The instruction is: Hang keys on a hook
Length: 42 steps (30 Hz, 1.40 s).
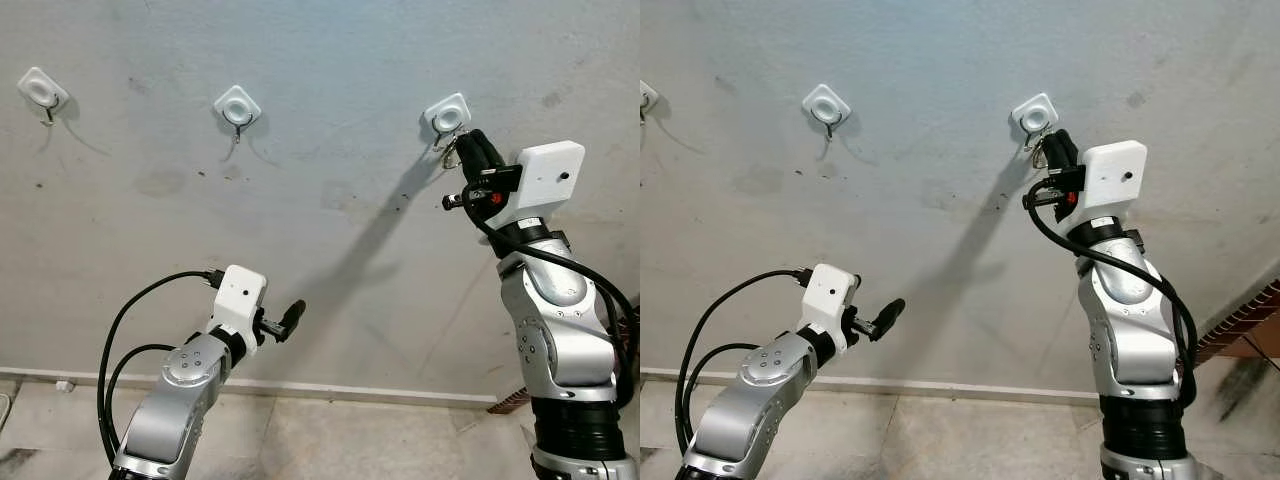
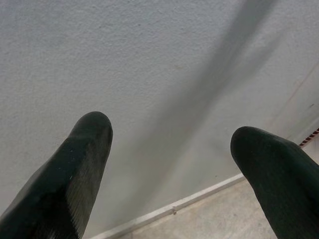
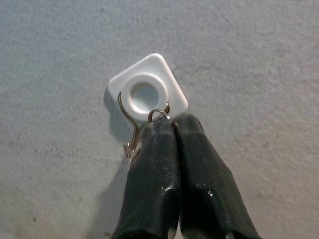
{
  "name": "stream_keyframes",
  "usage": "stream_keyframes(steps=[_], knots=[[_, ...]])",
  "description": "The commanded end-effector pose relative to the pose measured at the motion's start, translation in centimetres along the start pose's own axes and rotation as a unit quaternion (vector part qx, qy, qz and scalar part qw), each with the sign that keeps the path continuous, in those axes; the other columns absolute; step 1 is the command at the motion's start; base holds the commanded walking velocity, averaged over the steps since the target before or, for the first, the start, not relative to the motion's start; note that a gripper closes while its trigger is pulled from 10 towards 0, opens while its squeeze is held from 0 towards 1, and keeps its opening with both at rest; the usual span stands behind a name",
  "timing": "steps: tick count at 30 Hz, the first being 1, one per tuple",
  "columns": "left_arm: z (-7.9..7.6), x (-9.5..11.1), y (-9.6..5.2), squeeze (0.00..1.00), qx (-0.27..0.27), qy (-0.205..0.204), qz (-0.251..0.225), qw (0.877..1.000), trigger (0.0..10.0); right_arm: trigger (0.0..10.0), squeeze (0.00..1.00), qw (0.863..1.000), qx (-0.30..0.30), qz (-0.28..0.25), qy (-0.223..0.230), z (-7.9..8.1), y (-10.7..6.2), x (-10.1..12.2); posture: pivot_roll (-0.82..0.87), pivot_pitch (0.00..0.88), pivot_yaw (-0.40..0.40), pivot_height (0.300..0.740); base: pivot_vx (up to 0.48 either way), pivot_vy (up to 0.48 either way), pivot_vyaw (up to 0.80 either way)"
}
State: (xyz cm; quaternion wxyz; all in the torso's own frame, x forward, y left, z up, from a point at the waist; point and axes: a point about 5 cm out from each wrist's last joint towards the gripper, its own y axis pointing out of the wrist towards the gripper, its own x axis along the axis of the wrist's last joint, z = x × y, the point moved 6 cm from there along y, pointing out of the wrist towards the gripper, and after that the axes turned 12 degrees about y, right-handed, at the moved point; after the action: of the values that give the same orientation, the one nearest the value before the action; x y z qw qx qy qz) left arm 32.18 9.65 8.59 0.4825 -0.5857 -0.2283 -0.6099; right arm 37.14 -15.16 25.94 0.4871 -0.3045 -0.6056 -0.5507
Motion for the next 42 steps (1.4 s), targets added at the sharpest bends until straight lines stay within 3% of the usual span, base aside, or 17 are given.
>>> stream_keyframes(steps=[1, 6, 13, 24, 32, 42], knots=[[-0.1, 0.1, -0.2, 0.0, -0.003, 0.005, 0.001, 1.0, 10.0, 10.0, 0.0, 1.0, 0.004, -0.012, 0.007, 0.2, 0.4, 0.5, 0.16, 0.088, -0.026, 0.74, 0.0, 0.0, 0.0], [0.1, 0.0, -0.3, 0.0, 0.0, 0.006, 0.001, 1.0, 10.0, 10.0, 0.0, 1.0, 0.012, -0.012, 0.01, 0.8, 0.5, 0.3, 0.16, 0.087, -0.028, 0.74, 0.0, 0.0, 0.0], [0.1, 0.0, -0.3, 0.0, -0.001, 0.006, 0.002, 1.0, 10.0, 10.0, 0.0, 1.0, 0.004, -0.025, 0.0, 0.2, 0.2, 1.1, 0.16, 0.083, -0.027, 0.74, 0.0, 0.0, 0.0], [0.0, 0.1, -0.2, 0.0, -0.004, 0.009, 0.002, 1.0, 10.0, 10.0, 0.0, 0.998, 0.004, -0.053, -0.031, 0.2, -1.4, 4.0, 0.15, 0.084, -0.018, 0.74, 0.0, 0.0, 0.0], [0.0, 0.1, -0.1, 0.0, -0.006, 0.01, 0.001, 1.0, 10.0, 10.0, 0.0, 0.999, 0.018, -0.032, -0.014, 1.3, -2.2, 3.0, 0.14, 0.083, -0.015, 0.74, 0.0, 0.0, 0.0], [0.0, 0.1, 0.0, 0.0, -0.005, 0.01, 0.002, 1.0, 10.0, 10.0, 0.0, 0.999, 0.031, -0.022, 0.017, 3.0, -1.8, 2.1, 0.15, 0.086, -0.018, 0.74, 0.0, 0.0, 0.0]])
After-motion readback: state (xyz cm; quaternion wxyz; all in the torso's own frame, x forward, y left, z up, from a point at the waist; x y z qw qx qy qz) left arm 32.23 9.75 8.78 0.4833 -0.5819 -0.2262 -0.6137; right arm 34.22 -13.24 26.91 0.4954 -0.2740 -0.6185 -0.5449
